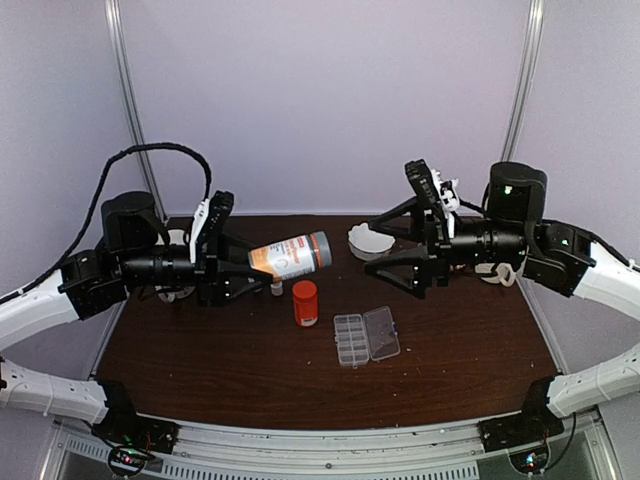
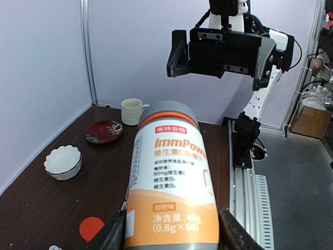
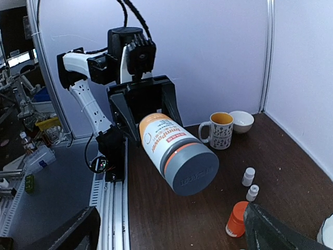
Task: Sort the pills into containers
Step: Unscrew the lid of the pill bottle.
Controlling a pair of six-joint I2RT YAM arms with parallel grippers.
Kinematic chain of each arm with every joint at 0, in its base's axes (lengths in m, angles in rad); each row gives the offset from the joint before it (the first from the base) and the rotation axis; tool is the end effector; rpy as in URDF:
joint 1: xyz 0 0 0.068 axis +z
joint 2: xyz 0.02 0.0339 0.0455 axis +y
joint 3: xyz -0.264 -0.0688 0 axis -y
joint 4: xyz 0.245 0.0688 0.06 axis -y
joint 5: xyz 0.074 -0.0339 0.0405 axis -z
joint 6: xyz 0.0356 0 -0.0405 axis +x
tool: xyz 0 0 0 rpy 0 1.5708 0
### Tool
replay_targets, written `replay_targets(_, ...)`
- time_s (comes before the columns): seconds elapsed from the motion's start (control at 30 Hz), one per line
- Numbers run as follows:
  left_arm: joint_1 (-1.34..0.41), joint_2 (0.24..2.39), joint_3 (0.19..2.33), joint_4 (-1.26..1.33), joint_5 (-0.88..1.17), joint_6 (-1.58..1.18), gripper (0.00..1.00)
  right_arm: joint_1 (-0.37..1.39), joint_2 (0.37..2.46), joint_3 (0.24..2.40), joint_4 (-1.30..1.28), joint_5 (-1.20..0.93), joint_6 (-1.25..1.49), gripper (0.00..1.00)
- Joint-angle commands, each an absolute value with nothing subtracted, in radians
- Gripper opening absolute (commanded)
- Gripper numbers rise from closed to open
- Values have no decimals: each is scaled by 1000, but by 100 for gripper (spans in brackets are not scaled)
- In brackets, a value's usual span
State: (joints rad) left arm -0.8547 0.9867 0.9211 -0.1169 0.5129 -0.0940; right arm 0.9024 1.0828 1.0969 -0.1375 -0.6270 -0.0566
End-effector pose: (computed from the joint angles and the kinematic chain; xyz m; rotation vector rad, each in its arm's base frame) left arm 0.1352 -0.1820 0.3585 1.0496 1.5500 -1.1219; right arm 0.1338 0.2032 0.3975 -1.2446 1.3134 1.1451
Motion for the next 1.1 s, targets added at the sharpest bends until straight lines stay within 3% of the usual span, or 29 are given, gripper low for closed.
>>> replay_targets(0.0, -859, 939, 845, 52, 413, 42, 0, 887, 1130, 1158, -258, -596, 266, 100)
replay_targets(0.27, -861, 823, 649, 362, 485, 174, 0, 757, 1063, 995, 149, -796, 850, 100)
replay_targets(0.33, -860, 812, 646, 365, 474, 187, 0, 738, 1051, 1008, 108, -770, 854, 100)
replay_targets(0.43, -861, 808, 665, 323, 480, 225, 0, 739, 1061, 1112, -188, -679, 759, 100)
replay_targets(0.5, -860, 805, 662, 331, 476, 228, 0, 739, 1063, 1125, -186, -693, 741, 100)
replay_targets(0.77, -860, 788, 626, 415, 461, 217, 0, 555, 1019, 811, 529, -838, 1209, 100)
replay_targets(0.93, -860, 802, 627, 412, 462, 218, 0, 567, 968, 916, 79, -698, 931, 100)
replay_targets(1.07, -860, 808, 622, 434, 463, 223, 0, 530, 945, 802, 338, -738, 1085, 100)
